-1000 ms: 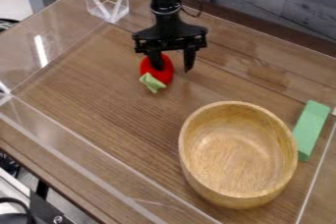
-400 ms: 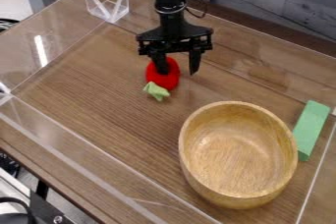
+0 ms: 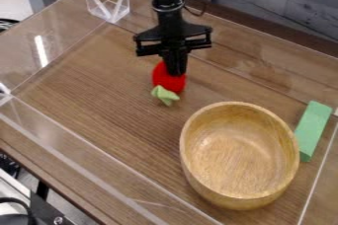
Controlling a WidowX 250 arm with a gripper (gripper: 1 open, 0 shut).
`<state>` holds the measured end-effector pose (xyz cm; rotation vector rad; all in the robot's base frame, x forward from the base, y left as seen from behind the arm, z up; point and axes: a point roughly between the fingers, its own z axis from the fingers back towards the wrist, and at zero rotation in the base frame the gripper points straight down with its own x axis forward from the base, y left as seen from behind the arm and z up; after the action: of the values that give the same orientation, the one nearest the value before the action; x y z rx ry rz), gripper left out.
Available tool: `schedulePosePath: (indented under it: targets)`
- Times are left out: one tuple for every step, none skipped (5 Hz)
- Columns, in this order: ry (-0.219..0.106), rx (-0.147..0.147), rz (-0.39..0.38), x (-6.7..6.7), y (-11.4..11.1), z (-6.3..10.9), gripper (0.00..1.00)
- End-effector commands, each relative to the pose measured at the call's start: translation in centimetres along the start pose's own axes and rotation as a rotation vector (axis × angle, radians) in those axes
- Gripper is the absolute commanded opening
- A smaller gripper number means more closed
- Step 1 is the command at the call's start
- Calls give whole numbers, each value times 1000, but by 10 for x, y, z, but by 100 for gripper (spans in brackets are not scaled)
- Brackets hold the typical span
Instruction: Move the red fruit to the right
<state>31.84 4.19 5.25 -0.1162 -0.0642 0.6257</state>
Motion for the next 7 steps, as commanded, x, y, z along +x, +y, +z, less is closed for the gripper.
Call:
schedulePosePath:
  targets:
    - [-72,-67,20,-4,-13,37,0]
    - [-71,-95,-34,-19,-21,66,0]
    - [-61,-97,-99,-48,-29,74,0]
    - [-50,-94,-146,-76,-41,65,0]
    - [-44,-92,-176,-104,-52,52,0]
    - [-42,-88,-169,-123,-58,31,0]
    - [-46,-80,-149,-135,-60,10,0]
